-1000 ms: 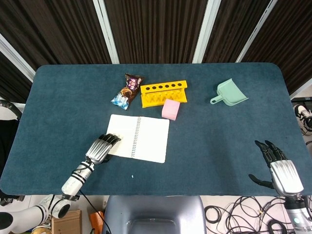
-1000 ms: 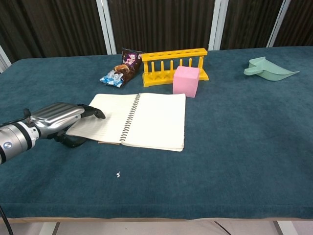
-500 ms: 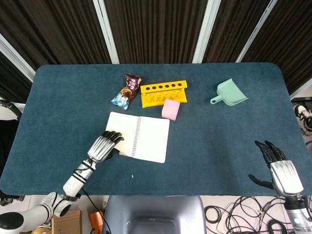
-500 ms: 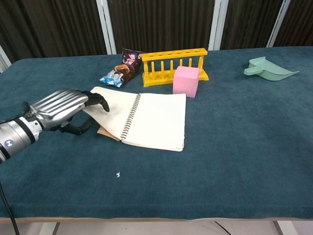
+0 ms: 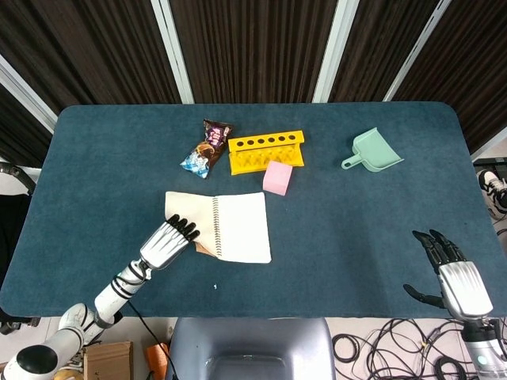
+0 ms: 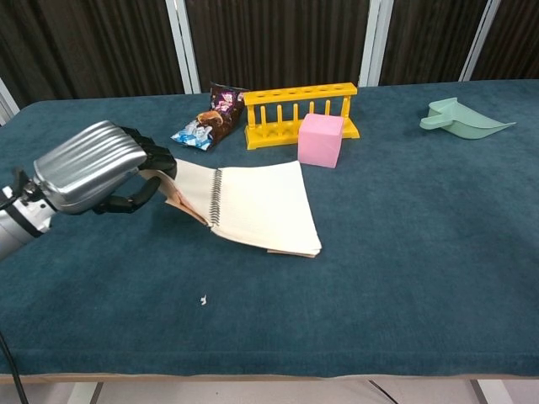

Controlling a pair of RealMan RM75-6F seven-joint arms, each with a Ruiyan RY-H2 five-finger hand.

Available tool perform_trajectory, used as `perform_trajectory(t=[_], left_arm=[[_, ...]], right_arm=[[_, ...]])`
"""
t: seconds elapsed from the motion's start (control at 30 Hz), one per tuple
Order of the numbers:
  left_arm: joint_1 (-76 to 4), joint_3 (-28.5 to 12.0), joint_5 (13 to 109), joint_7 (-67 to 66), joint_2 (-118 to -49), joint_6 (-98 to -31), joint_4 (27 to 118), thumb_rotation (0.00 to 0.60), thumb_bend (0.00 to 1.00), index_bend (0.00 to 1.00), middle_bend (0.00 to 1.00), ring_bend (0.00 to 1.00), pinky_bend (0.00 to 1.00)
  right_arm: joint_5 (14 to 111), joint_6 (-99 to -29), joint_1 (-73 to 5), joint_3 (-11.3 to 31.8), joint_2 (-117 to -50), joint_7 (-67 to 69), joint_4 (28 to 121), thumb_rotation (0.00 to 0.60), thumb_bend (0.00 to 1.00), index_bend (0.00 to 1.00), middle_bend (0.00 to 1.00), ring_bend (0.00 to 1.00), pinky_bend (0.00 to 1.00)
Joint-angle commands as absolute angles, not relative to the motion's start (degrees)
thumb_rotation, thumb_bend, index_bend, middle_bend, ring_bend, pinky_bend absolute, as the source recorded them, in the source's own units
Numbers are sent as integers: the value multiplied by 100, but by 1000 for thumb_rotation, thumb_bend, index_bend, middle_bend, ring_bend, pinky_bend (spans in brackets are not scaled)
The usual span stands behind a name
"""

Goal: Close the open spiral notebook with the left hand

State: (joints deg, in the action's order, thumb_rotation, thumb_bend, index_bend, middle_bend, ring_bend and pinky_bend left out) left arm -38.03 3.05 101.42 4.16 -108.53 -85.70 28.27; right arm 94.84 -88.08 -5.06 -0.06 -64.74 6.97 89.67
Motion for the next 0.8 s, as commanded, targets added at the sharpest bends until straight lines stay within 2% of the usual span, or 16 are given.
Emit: perform_trajectory(t=[0.03, 0.3, 0.47, 0.63, 0.7, 0.77, 0.8], left_arm=[[-3722, 523, 10366, 186, -10514, -8826, 2887, 600, 651, 567, 529, 511, 529], [-4203, 786, 10958, -654, -9918, -8983, 3698, 600, 651, 562, 506, 479, 507], [-4749, 795, 11247, -1141, -9840, -8518, 4288, 600, 647, 559, 498, 464, 486], [-5131, 757, 11321, -1281, -9945, -7986, 4423, 600, 645, 544, 493, 458, 471], [-5245, 749, 11323, -1242, -10034, -7812, 4372, 600, 642, 517, 476, 443, 468], [-5311, 704, 11284, -1174, -10181, -7725, 4262, 600, 617, 451, 437, 418, 457], [-5320, 663, 11244, -1153, -10270, -7713, 4196, 600, 578, 380, 398, 392, 445]], right_arm=[[9489, -8816, -498, -11, -6487, 703, 8958, 600, 0, 113, 146, 70, 206], [9490, -8821, -485, -15, -6535, 690, 8930, 600, 0, 113, 146, 70, 201], [9486, -8819, -492, -3, -6555, 688, 8923, 600, 0, 114, 146, 73, 200], [9455, -8813, -471, -12, -6570, 715, 8889, 600, 0, 115, 146, 74, 199], [9443, -8828, -452, -17, -6582, 732, 8863, 600, 0, 115, 146, 74, 199], [9429, -8849, -433, -17, -6598, 756, 8837, 600, 0, 116, 146, 74, 199], [9425, -8860, -425, -15, -6605, 762, 8826, 600, 0, 116, 146, 74, 199]])
